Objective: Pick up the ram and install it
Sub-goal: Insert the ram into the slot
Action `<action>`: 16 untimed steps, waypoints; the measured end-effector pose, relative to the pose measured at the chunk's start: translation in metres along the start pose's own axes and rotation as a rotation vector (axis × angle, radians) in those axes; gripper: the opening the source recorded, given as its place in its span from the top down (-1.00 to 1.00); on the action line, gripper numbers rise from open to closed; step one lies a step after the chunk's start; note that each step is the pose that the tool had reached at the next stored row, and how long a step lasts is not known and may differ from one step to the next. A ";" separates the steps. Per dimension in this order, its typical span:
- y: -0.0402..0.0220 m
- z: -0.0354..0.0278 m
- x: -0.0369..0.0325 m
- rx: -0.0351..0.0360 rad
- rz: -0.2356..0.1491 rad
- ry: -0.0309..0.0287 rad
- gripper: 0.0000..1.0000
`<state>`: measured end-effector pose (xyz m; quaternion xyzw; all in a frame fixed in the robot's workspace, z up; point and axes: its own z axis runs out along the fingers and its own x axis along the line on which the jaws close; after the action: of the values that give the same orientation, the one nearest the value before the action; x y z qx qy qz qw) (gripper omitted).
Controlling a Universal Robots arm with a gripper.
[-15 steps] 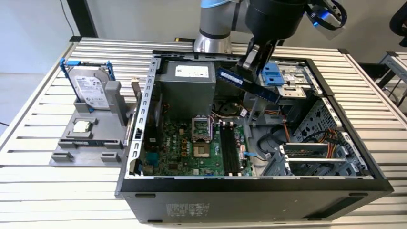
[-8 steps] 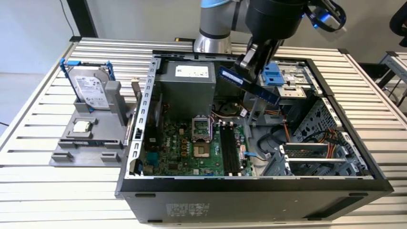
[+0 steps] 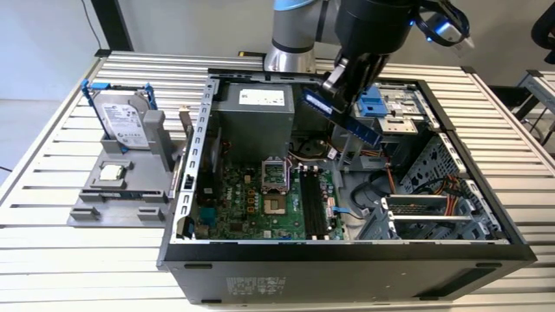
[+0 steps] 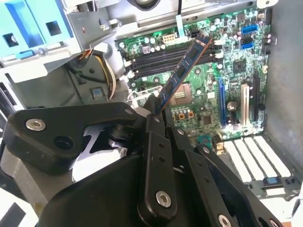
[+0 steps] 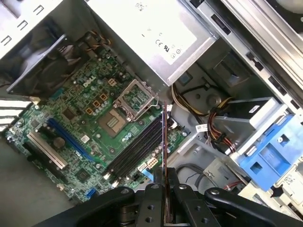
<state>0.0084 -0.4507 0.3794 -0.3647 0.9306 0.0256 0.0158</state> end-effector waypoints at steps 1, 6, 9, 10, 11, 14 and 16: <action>0.0000 0.0000 0.0000 0.0006 0.013 -0.0004 1.00; -0.0001 0.0000 0.0001 0.0037 0.078 -0.0029 1.00; -0.0001 -0.0001 0.0001 0.0057 0.118 -0.0042 1.00; -0.0001 -0.0001 0.0001 0.0064 0.132 -0.0047 1.00; -0.0001 0.0000 0.0001 0.0070 0.145 -0.0053 1.00; -0.0001 0.0000 0.0001 0.0090 0.187 -0.0067 1.00; -0.0001 0.0000 0.0001 0.0103 0.213 -0.0077 1.00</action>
<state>0.0084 -0.4508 0.3794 -0.2634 0.9642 0.0237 0.0185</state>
